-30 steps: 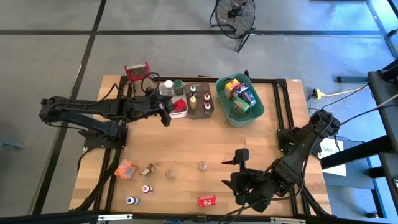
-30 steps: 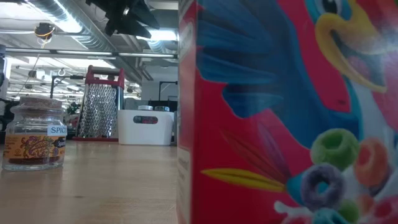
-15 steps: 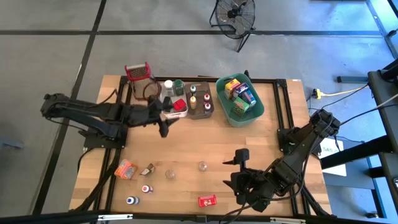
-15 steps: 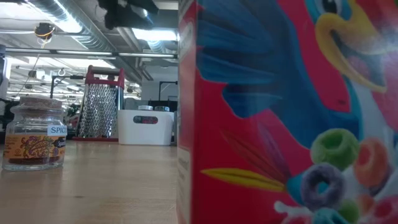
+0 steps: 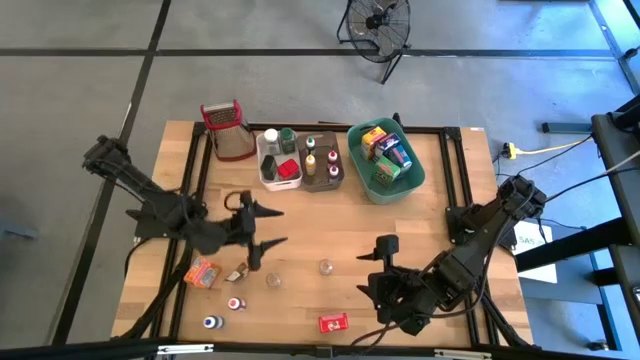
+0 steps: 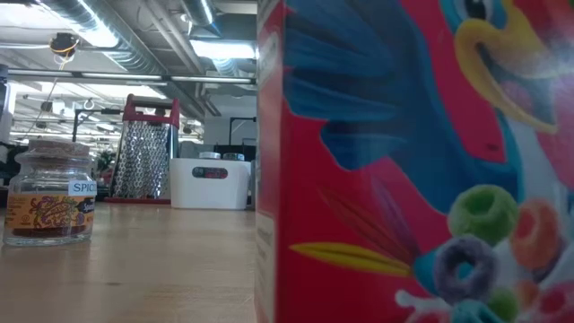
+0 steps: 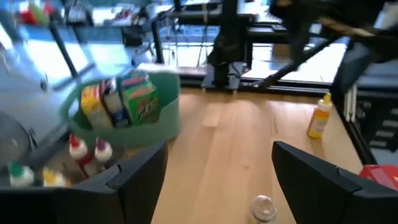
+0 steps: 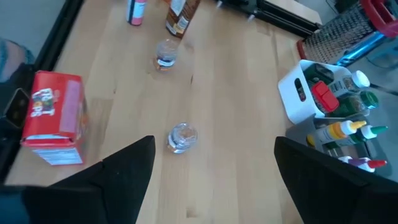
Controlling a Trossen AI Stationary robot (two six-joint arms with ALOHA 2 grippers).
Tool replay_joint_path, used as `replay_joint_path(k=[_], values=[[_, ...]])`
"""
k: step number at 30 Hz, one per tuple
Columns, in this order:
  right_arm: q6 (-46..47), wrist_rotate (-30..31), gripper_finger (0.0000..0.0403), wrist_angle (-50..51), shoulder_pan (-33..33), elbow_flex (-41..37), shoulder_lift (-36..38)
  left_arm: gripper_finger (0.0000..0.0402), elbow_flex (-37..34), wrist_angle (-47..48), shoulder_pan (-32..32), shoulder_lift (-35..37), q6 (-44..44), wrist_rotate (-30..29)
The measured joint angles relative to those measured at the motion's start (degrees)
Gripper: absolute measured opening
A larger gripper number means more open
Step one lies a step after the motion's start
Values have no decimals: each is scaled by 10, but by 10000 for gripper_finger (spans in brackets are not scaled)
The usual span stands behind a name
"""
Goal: Pick & Place Kitchen Items
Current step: Put the orange spice pack into the left white bin
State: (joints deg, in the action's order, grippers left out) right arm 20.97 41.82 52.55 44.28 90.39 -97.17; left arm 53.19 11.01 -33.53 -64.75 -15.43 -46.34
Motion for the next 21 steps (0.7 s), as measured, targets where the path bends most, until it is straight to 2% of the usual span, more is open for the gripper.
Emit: replay_joint_path(k=[4, 8, 11, 15, 21], values=[[7, 0, 333, 0, -7, 0, 0, 282, 68, 64, -34, -74, 40, -3], [11, 0, 332, 0, -8, 0, 0, 282, 147, 221, -54, -161, -10, 20], [11, -5, 332, 0, -8, 0, 0, 282, 191, 326, -59, -224, -49, 82], [11, -11, 332, 0, -7, 0, 0, 282, 234, 393, -65, -293, -65, 149], [9, -15, 332, 0, -7, 0, 0, 282, 313, 538, -70, -336, -134, 143]])
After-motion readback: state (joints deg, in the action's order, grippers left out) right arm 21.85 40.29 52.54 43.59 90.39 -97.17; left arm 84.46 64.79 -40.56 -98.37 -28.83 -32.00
